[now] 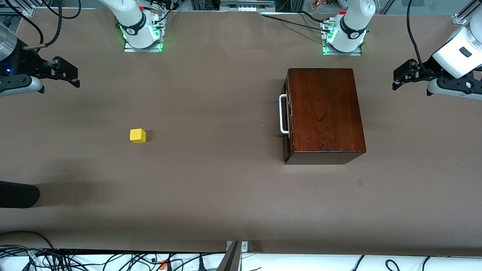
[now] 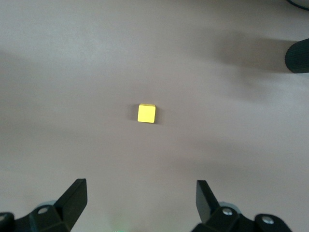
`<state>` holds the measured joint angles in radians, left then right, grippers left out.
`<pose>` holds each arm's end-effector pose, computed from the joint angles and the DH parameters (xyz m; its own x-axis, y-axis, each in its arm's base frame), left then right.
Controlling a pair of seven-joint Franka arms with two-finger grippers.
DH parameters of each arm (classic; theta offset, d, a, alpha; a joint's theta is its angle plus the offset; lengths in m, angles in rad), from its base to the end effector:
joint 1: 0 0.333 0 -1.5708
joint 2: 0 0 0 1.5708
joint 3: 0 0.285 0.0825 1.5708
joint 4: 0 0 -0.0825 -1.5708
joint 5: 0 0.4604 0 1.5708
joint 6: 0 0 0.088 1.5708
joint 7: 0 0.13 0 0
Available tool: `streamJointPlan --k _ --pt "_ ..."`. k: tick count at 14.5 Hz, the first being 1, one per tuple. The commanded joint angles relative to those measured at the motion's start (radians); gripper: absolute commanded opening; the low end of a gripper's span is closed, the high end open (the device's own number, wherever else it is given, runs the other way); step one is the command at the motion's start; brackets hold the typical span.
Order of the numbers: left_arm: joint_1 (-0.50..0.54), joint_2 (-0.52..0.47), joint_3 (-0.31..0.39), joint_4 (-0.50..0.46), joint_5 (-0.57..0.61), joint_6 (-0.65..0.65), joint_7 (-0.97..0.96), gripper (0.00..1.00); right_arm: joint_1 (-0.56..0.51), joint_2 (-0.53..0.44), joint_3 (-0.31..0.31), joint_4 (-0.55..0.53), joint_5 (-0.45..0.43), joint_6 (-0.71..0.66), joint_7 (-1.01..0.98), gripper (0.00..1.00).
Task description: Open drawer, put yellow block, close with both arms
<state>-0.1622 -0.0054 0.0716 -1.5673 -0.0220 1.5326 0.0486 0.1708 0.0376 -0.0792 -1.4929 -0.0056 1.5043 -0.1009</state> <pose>0.6219 -0.0594 0.5725 0.9898 -0.1395 -0.0282 -0.1389 -0.9900 0.0238 0.6317 0.0581 0.5835 0.9812 0.1909 -0.0268 0.1911 -0.9816 0.0059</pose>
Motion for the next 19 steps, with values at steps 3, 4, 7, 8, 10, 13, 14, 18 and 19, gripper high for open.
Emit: streamJointPlan --k 3,4,7,8,10,13,14,18,19 --pt "0.000 -0.011 -0.004 0.000 -0.006 0.004 0.007 1.00 -0.011 0.007 0.002 0.023 0.018 -0.016 -0.014 1.00" --pt "0.000 -0.011 -0.004 0.001 -0.006 0.004 0.008 1.00 -0.011 0.007 0.002 0.023 0.018 -0.016 -0.014 1.00" --pt "0.000 -0.008 -0.003 0.001 -0.006 0.009 0.008 1.00 -0.011 0.005 0.002 0.023 0.018 -0.016 -0.014 1.00" --pt "0.000 -0.010 -0.003 0.001 -0.006 0.011 0.008 1.00 -0.011 0.007 0.002 0.023 0.018 -0.016 -0.014 1.00" --pt "0.000 -0.010 0.000 0.001 -0.009 0.020 0.008 1.00 -0.011 0.007 0.002 0.023 0.018 -0.016 -0.014 1.00" --pt "0.000 -0.010 -0.001 0.001 -0.001 0.021 0.010 1.00 -0.011 0.007 0.002 0.023 0.018 -0.016 -0.014 1.00" --pt "0.000 -0.010 -0.001 0.003 -0.001 0.024 0.011 1.00 -0.011 0.007 0.002 0.023 0.018 -0.016 -0.014 1.00" --pt "-0.016 0.010 -0.006 0.030 -0.004 0.014 0.008 1.00 -0.011 0.007 0.002 0.023 0.018 -0.016 -0.014 1.00" --pt "-0.017 0.015 -0.027 0.033 -0.004 0.014 0.005 1.00 -0.011 0.007 0.002 0.023 0.018 -0.016 -0.014 1.00"
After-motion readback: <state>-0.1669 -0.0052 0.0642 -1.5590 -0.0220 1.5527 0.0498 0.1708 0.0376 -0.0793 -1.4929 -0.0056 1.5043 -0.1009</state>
